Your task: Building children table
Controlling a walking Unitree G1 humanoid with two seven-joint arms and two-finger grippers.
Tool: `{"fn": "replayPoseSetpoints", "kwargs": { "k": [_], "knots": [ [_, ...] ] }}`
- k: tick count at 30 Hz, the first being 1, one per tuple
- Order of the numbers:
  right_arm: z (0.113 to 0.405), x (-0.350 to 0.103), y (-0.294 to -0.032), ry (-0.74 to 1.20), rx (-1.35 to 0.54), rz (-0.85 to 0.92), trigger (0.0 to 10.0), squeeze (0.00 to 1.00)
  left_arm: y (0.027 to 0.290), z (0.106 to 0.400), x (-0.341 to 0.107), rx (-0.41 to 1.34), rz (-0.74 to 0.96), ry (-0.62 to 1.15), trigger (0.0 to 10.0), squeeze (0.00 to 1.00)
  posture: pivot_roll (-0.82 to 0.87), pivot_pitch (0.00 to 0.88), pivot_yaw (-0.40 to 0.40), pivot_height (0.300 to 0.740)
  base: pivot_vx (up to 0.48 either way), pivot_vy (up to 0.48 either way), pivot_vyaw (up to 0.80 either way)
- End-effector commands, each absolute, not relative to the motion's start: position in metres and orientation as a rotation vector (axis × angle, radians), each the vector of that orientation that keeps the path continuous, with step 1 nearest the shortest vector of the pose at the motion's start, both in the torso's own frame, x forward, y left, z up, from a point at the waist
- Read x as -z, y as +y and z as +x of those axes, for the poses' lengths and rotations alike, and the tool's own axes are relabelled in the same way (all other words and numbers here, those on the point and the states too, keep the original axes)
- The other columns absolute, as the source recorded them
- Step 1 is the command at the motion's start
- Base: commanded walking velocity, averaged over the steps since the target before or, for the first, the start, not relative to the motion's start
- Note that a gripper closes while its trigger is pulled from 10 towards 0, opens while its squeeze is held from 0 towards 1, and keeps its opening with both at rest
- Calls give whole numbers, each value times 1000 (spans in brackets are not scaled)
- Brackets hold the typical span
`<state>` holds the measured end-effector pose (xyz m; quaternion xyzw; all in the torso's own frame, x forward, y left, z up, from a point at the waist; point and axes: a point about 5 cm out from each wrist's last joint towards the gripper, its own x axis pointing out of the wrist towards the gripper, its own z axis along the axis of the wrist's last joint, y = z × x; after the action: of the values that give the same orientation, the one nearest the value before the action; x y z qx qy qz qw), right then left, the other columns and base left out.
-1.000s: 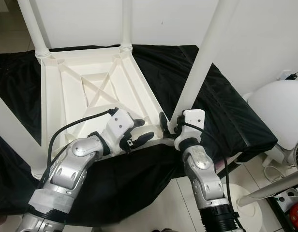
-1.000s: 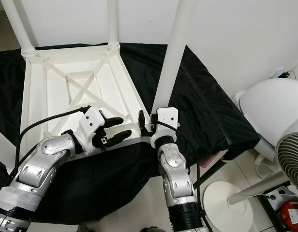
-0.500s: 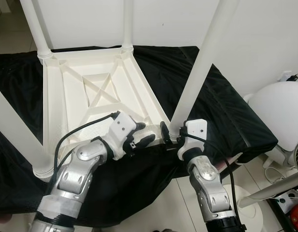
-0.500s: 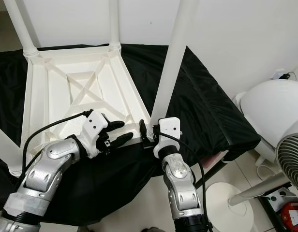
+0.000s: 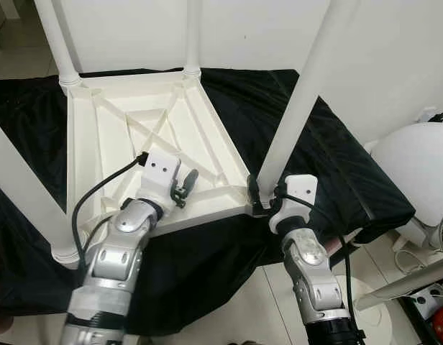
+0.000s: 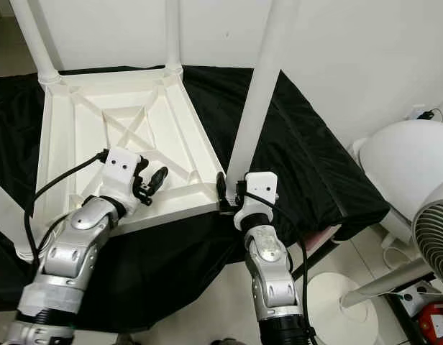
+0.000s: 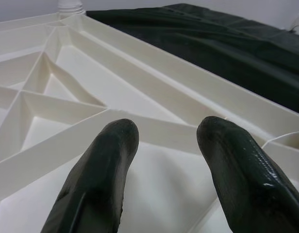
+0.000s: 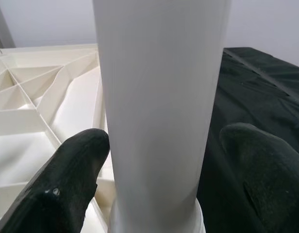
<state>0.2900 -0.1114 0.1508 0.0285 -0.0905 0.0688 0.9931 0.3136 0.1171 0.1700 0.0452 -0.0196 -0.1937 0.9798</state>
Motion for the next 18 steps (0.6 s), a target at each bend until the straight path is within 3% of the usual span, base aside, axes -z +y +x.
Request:
{"fn": "replayPoseSetpoints", "kwargs": {
  "k": [1,14,18],
  "knots": [
    [291,-149,-113,-178,-122,72,10000,0,121,315,-175,307,72,-66,10000,0,19,75,-45,740,0,0,0],
    [285,-149,-105,-228,-57,49,10000,0,94,308,-153,218,-123,-27,10000,0,-10,82,-28,740,0,0,0],
    [285,-147,-103,-221,-59,46,10000,0,92,307,-152,228,-112,-32,10000,0,-15,85,-32,740,0,0,0]
  ]
}}
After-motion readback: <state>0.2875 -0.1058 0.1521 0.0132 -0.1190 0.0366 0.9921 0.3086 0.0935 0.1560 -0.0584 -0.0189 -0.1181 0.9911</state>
